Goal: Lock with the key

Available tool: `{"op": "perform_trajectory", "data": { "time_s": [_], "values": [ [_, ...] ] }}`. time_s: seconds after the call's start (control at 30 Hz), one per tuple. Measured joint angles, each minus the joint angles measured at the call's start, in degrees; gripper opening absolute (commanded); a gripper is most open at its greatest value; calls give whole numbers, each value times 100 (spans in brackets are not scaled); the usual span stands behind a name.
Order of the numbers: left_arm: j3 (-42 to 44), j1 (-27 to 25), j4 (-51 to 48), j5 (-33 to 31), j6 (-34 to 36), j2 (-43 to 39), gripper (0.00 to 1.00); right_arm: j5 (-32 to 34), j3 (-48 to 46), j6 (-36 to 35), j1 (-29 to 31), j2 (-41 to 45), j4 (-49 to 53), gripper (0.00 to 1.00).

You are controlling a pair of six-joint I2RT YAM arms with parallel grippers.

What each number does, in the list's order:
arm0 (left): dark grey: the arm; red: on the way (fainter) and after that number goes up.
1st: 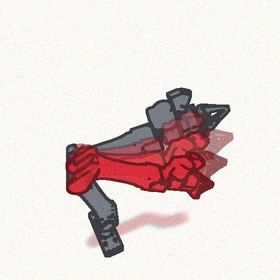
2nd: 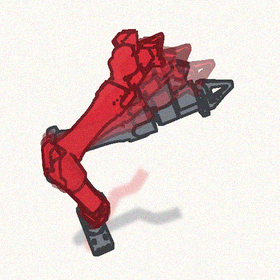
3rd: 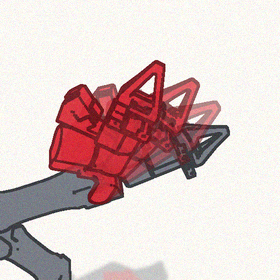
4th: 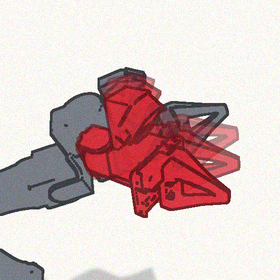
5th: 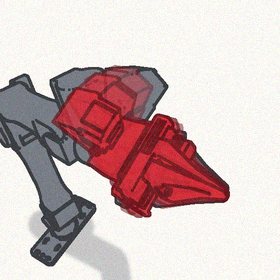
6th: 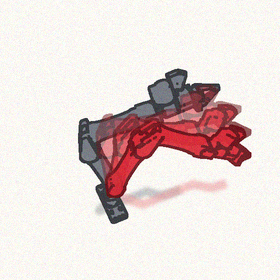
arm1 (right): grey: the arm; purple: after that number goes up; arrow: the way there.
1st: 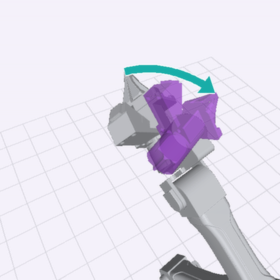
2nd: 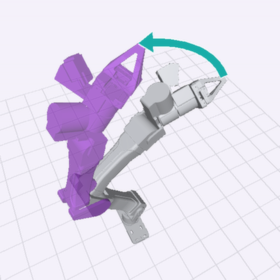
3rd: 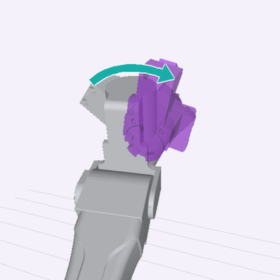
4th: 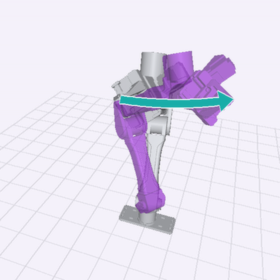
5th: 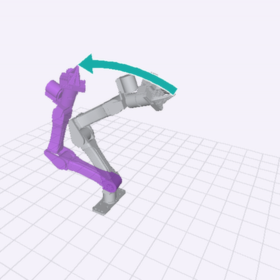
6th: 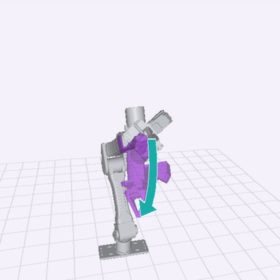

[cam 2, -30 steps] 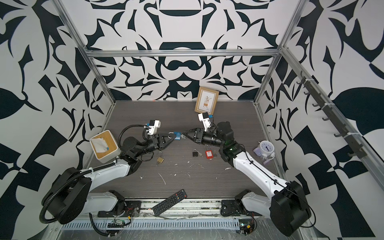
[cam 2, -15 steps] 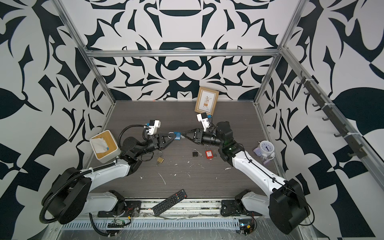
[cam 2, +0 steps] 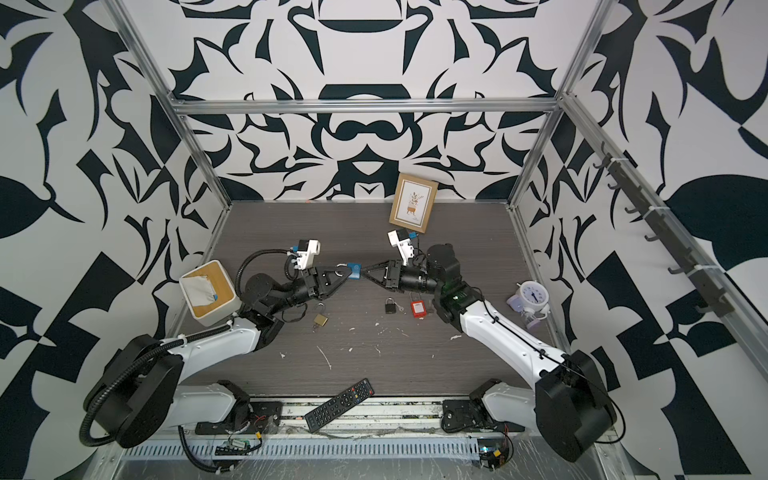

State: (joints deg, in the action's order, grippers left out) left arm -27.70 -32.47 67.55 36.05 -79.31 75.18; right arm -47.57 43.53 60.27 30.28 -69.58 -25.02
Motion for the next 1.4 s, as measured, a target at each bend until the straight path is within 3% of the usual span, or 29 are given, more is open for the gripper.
{"op": "perform_trajectory", "data": {
  "time_s": [0.47,0.87,1.23,1.4],
  "values": [
    [-7,37,-157,-28,140,-13,0,122,2,-72,55,-74,105,0],
    [205,122,-348,-9,332,-229,0,146,-105,-63,61,-70,140,0],
    [645,522,-332,90,310,-328,0,188,-570,280,-549,57,-118,0],
    [407,584,-1139,321,686,-603,0,529,-682,175,-431,-444,70,0]
  ]
}}
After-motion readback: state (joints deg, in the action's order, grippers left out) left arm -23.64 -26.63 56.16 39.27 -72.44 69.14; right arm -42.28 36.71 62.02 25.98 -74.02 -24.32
